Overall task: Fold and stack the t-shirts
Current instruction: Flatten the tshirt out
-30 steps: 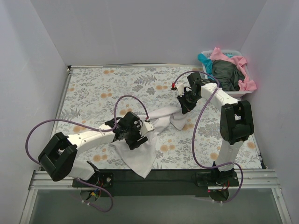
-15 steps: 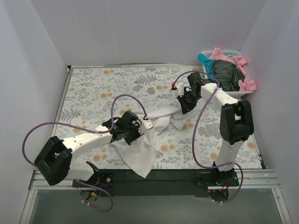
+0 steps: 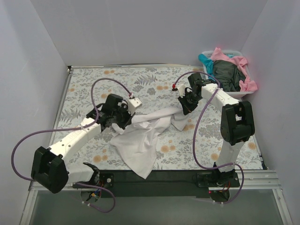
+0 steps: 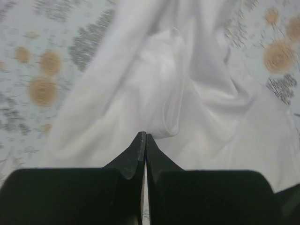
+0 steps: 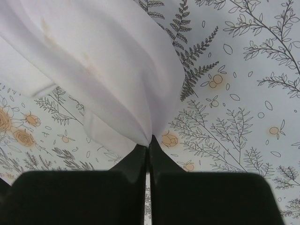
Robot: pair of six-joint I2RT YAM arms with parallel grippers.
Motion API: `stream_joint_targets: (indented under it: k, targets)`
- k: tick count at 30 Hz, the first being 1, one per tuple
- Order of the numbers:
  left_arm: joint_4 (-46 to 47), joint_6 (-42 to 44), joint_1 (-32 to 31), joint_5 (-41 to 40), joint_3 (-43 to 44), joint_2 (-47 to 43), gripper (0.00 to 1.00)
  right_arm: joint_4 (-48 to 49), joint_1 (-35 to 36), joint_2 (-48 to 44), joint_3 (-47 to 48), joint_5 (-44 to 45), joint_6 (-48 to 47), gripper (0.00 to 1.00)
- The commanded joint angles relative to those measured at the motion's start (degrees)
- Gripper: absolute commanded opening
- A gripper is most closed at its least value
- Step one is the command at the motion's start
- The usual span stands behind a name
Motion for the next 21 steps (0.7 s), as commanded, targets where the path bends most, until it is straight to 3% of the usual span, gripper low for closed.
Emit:
stream_joint_targets:
  k: [1,6,10,13,14,19,20,21]
  targets:
    - [-0.1,0.3,8.4,4.1,8.2,1.1,0.0,-1.7,-0.1,-2.9,1.6,0.8,-1.2,0.01]
    - [2.3,1.4,19.3,6.5,21.2,8.7,0.0,-1.8,-0.1,-2.1,4.0,2.4,-2.2,0.01]
    - [7.5,0.0,22.5,5.4,26.6,16.2,0.0,-1.9,-0.1,1.9,10.2,5.2,-2.7,0.01]
    - [11.5,-2.3,25.3,3.5,30.5,22.0,0.0,-1.8,-0.1,5.4,16.1,7.5,-3.8,0.15]
    - [12.6,-3.1,26.1,2.1,31.4,23.3,0.0,-1.8,-0.1,6.5,17.9,8.0,-4.0,0.25]
    - [18.9,-6.0,30.3,-2.0,39.7,34.1,0.0,-1.7,-0.8,15.5,29.4,11.3,-3.4,0.41]
    - [19.2,-7.3,30.6,-2.7,41.9,36.4,0.0,-1.7,-1.0,16.6,30.9,13.0,-3.1,0.54]
    - [18.8,-8.1,31.0,-3.6,44.0,38.5,0.0,-1.9,-1.2,17.7,32.9,13.5,-1.9,0.55]
